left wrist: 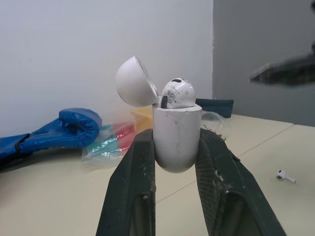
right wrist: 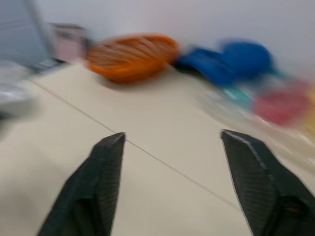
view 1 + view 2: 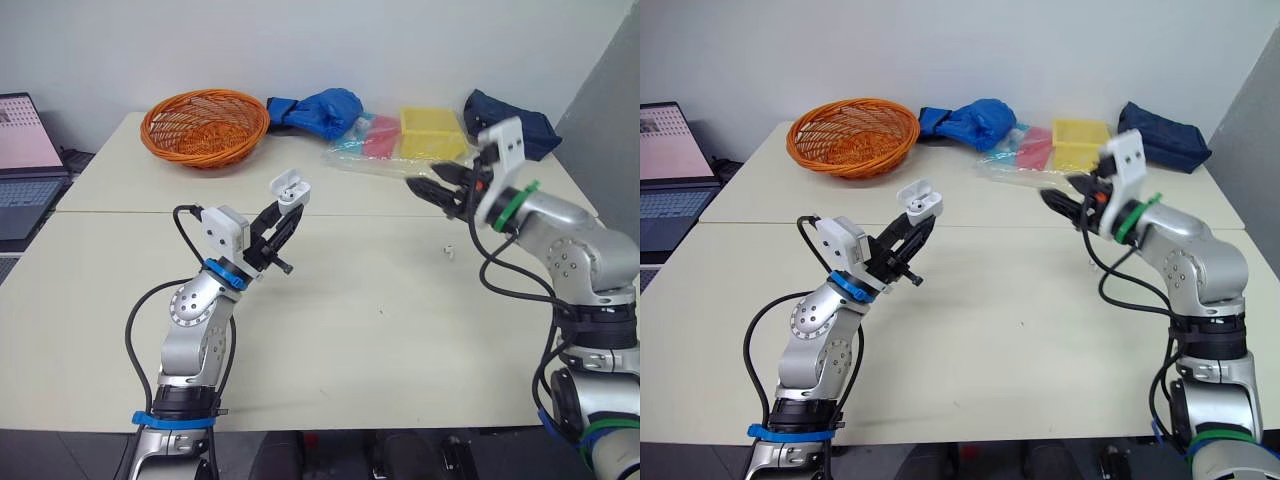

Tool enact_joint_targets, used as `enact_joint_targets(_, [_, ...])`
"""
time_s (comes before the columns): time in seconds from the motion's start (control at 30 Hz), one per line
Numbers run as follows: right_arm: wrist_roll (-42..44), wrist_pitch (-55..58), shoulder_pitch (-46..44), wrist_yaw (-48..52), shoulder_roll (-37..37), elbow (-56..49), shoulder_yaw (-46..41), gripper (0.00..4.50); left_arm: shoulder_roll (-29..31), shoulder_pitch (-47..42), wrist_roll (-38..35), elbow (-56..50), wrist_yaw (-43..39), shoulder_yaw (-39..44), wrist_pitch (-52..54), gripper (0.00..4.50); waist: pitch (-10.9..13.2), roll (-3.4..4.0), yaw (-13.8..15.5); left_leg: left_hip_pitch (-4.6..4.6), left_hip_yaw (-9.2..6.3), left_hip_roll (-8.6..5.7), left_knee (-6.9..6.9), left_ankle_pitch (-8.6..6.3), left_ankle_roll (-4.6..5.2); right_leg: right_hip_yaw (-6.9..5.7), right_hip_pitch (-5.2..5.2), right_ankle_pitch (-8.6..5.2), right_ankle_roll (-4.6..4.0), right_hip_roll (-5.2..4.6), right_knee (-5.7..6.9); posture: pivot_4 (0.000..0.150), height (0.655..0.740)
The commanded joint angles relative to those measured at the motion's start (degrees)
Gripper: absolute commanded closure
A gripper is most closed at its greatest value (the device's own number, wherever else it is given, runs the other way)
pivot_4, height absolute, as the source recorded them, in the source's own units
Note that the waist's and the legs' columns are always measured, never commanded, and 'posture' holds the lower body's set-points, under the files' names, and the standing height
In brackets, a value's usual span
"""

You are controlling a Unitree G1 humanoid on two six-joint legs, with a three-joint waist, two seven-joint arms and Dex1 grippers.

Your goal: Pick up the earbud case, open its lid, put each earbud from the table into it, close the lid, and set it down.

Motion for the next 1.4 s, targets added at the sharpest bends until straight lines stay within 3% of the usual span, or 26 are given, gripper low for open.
enact_joint_targets(0.03, [-7.47, -9.38, 0.06, -4.7, 1.57, 6.01, 1.58, 0.02, 0.27, 0.07, -0.84, -3.98, 0.91, 0.67, -0.16, 3.77, 0.01, 0.01, -0.15, 0.0, 0.03, 0.0, -0.04, 0.0, 0.0, 0.03, -0.02, 0.01, 0.02, 0.0, -0.04, 0.15, 0.74])
enact_joint_targets(0.23, [-11.44, -10.99, 1.92, -9.83, 5.24, 10.41, 0.79, 0.02, 0.61, 0.38, -0.78, -4.74, 1.38, 0.66, 0.33, 3.77, 0.01, 0.02, 0.11, -0.02, 0.04, -0.01, -0.28, 0.0, 0.0, 0.04, -0.04, 0.03, 0.05, 0.0, -0.21, 0.15, 0.74])
enact_joint_targets(0.4, [-12.38, -6.98, 8.27, -16.73, 10.87, 6.36, -0.53, 0.02, 0.77, 0.16, -0.67, -5.7, 2.06, 0.6, 1.33, 3.77, 0.01, 0.02, 0.18, -0.02, 0.0, 0.0, -0.34, 0.0, 0.0, 0.0, -0.02, 0.03, 0.04, -0.01, -0.24, 0.15, 0.74])
enact_joint_targets(0.63, [-12.36, -3.09, 13.1, -18.76, 12.15, -0.52, -1.38, 0.02, 1.13, 0.57, -0.78, -7.01, 2.48, 0.57, 2.55, 3.77, 0.01, 0.03, 0.21, 0.02, 0.01, -0.04, -0.34, 0.01, -0.01, 0.01, 0.01, 0.03, 0.06, -0.05, -0.21, 0.15, 0.74])
enact_joint_targets(0.8, [-12.55, -4.0, 11.21, -21.27, 12.72, 3.99, -3.89, 0.02, 1.05, -0.42, -0.75, -6.87, 2.48, 0.34, 2.99, 3.77, 0.01, 0.03, 0.2, 0.08, 0.01, -0.03, -0.34, 0.01, 0.0, 0.01, 0.03, 0.03, 0.06, 0.0, -0.19, 0.15, 0.74])
enact_joint_targets(0.9, [-12.55, -5.34, 9.95, -20.73, 12.66, 6.74, -4.29, 0.6, 1.04, -0.57, -0.73, -6.79, 2.34, 0.4, 3.1, 3.77, 0.01, 0.03, 0.2, 0.1, 0.02, -0.05, -0.33, 0.01, 0.0, 0.02, 0.06, 0.04, 0.06, -0.01, -0.19, 0.15, 0.74])
enact_joint_targets(1.07, [-13.15, -7.85, 8.1, -19.4, 11.96, 11.68, -3.99, 2.27, 0.99, -0.32, -0.75, -6.83, 2.12, 0.37, 2.96, 3.77, 0.01, 0.03, 0.17, 0.15, 0.08, -0.04, -0.33, 0.01, 0.0, 0.02, 0.08, 0.05, 0.08, -0.01, -0.19, 0.15, 0.74])
enact_joint_targets(1.23, [-13.8, -7.53, 9.44, -16.61, 11.28, 9.6, -2.15, 4.05, 1.05, 0.56, -0.78, -6.94, 1.96, 0.57, 2.63, 3.77, 0.01, 0.03, 0.17, 0.18, 0.06, -0.02, -0.33, 0.01, 0.0, 0.04, 0.09, 0.05, 0.08, 0.0, -0.17, 0.15, 0.74])
enact_joint_targets(1.4, [-12.89, -4.47, 14.63, -12.03, 9.04, 2.01, -1.39, 4.09, 0.82, 1.69, -0.72, -7.17, 2.05, 0.64, 2.13, 3.77, 0.0, 0.03, 0.23, 0.16, 0.04, -0.02, -0.33, 0.01, 0.0, 0.04, 0.1, 0.04, 0.08, 0.0, -0.19, 0.15, 0.74])
